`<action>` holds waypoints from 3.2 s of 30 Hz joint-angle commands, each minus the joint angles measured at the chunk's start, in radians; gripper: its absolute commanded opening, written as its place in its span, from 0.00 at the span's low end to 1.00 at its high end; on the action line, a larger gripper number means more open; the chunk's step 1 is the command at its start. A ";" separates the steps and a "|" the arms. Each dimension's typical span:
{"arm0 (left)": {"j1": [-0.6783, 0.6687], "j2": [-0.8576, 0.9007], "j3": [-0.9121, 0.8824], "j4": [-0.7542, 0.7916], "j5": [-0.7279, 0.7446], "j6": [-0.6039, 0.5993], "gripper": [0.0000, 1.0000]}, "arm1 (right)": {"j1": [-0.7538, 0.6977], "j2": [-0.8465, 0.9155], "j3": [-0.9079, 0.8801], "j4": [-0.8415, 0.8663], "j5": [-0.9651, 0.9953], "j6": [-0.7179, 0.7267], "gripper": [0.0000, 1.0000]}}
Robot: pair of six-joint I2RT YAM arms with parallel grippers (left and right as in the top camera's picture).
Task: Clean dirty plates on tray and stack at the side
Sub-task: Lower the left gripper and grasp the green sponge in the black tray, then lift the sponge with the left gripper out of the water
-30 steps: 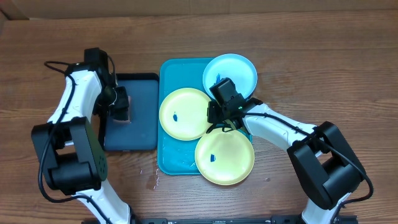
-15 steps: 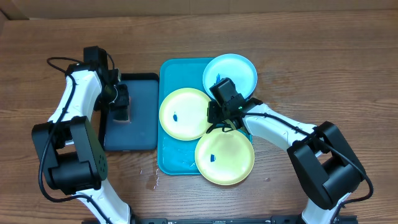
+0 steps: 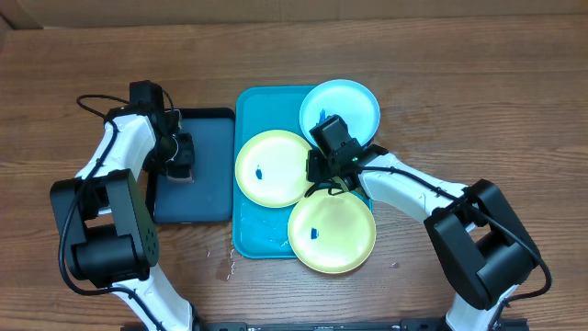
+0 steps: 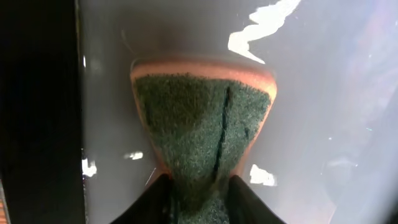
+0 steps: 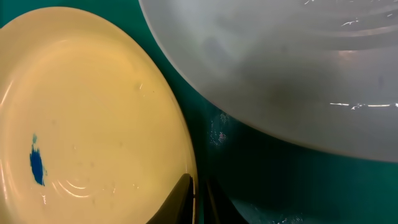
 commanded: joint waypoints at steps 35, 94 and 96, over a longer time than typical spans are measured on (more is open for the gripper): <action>-0.042 -0.309 0.028 -0.079 0.154 0.040 0.04 | 0.003 0.011 -0.006 0.010 0.010 0.004 0.23; -0.192 -0.115 -0.151 0.121 -0.008 0.022 0.26 | 0.003 0.011 -0.006 0.028 0.025 0.003 0.06; -0.192 -0.115 -0.153 0.116 -0.024 0.026 0.18 | 0.003 0.011 -0.006 0.027 0.025 0.003 0.06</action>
